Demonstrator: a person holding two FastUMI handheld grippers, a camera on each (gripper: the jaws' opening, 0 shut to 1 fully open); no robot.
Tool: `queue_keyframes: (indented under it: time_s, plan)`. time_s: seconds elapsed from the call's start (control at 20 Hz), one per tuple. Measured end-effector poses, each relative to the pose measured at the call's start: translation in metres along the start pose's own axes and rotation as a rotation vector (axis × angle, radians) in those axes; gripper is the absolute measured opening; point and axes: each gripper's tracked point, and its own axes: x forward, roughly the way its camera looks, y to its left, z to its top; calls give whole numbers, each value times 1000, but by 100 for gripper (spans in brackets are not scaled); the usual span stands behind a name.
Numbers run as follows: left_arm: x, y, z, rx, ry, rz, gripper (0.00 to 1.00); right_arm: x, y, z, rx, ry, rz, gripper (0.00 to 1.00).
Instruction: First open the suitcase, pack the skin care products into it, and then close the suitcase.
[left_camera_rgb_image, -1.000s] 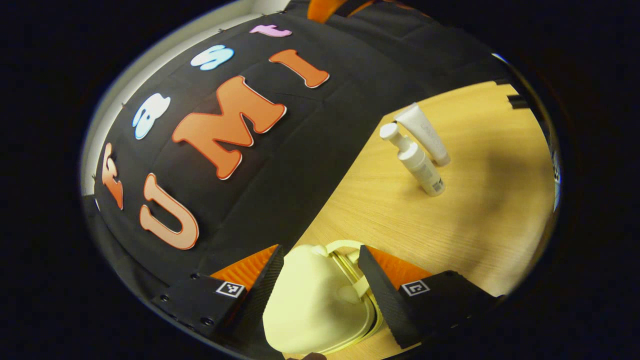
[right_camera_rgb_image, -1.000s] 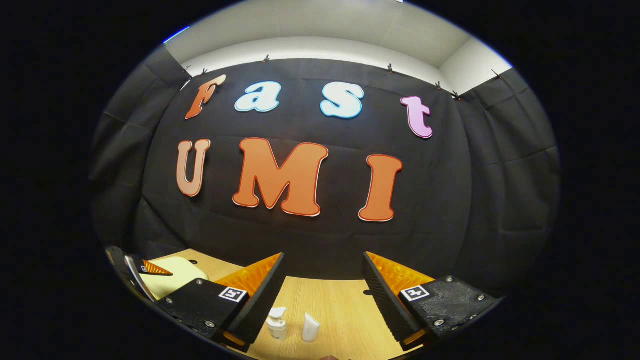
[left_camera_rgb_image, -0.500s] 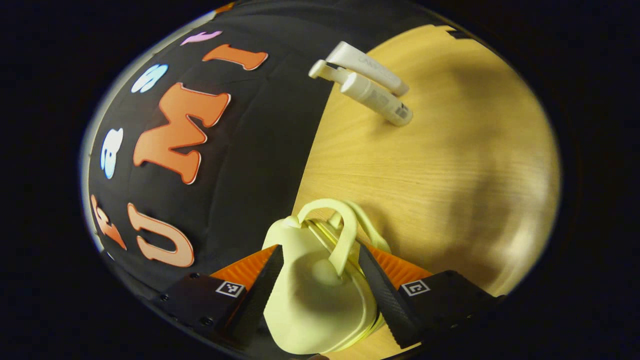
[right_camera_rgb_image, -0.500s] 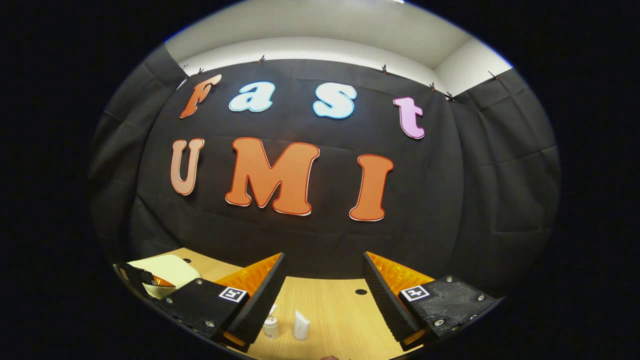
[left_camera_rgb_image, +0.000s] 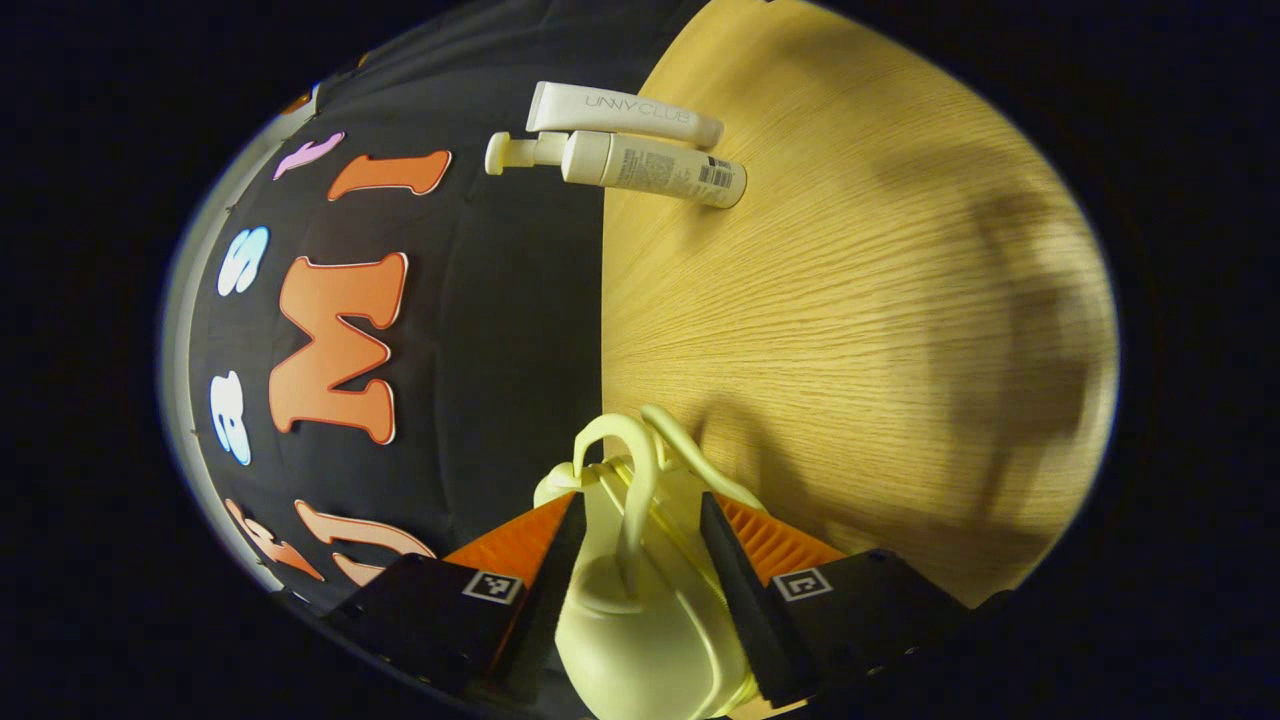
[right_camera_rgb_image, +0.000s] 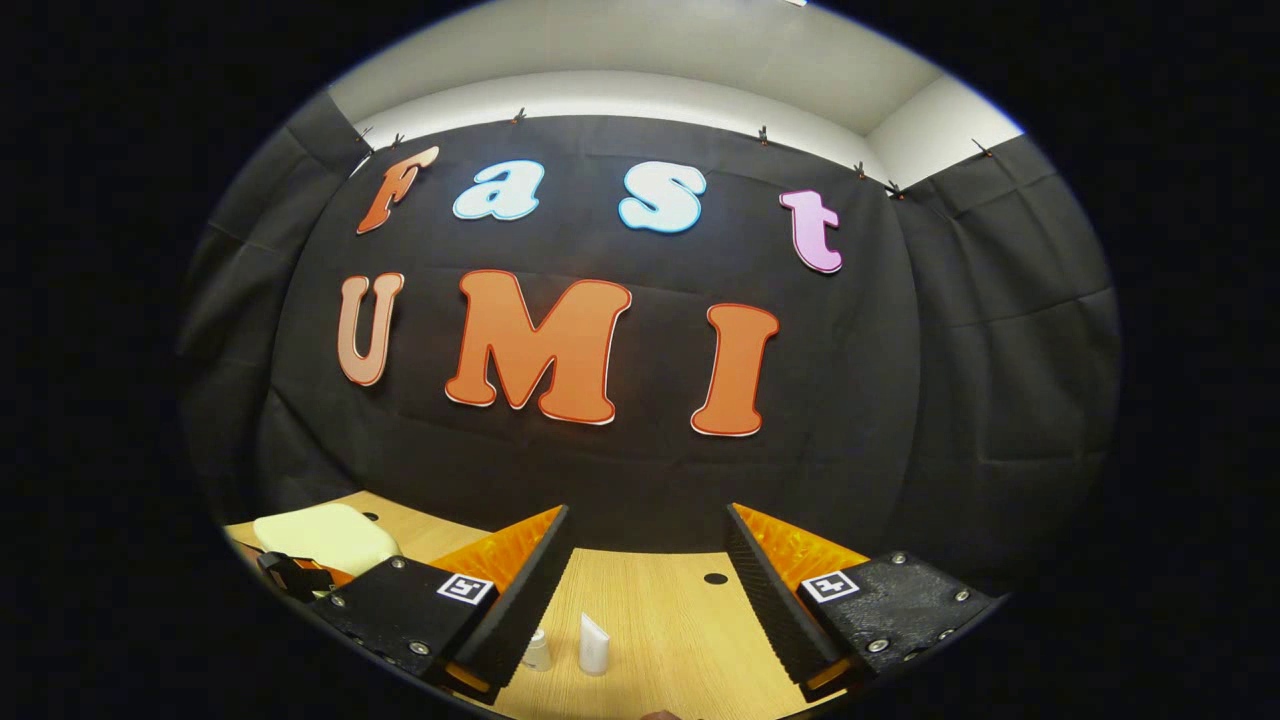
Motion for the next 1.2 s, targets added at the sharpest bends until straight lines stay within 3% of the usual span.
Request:
queue_keyframes:
  time_s: [0.15,0.2,0.25,0.35,0.55,0.6,0.95,1.1,1.2]
  plan:
    - [-2,3,1,5,12,10,54,-1,-1,-1,12,1,1,96]
    - [-4,5,1,-2,15,5,52,0,-1,-2,11,3,2,96]
    - [-11,20,2,4,8,52,52,0,-2,-4,8,3,4,96]
    - [-16,25,-4,-48,16,47,10,1,-3,-6,1,7,8,96]
    - [-14,39,-7,-152,37,23,8,4,-2,-10,4,16,25,100]
    - [-16,46,-8,-204,42,21,9,5,-3,-11,2,21,26,96]
    - [-24,124,-40,-556,80,55,8,14,0,-8,3,34,69,96]
    - [-34,154,-56,-626,64,85,8,15,10,-7,-15,51,70,92]
    - [-44,161,-66,-655,40,83,8,15,20,-4,-16,49,48,96]
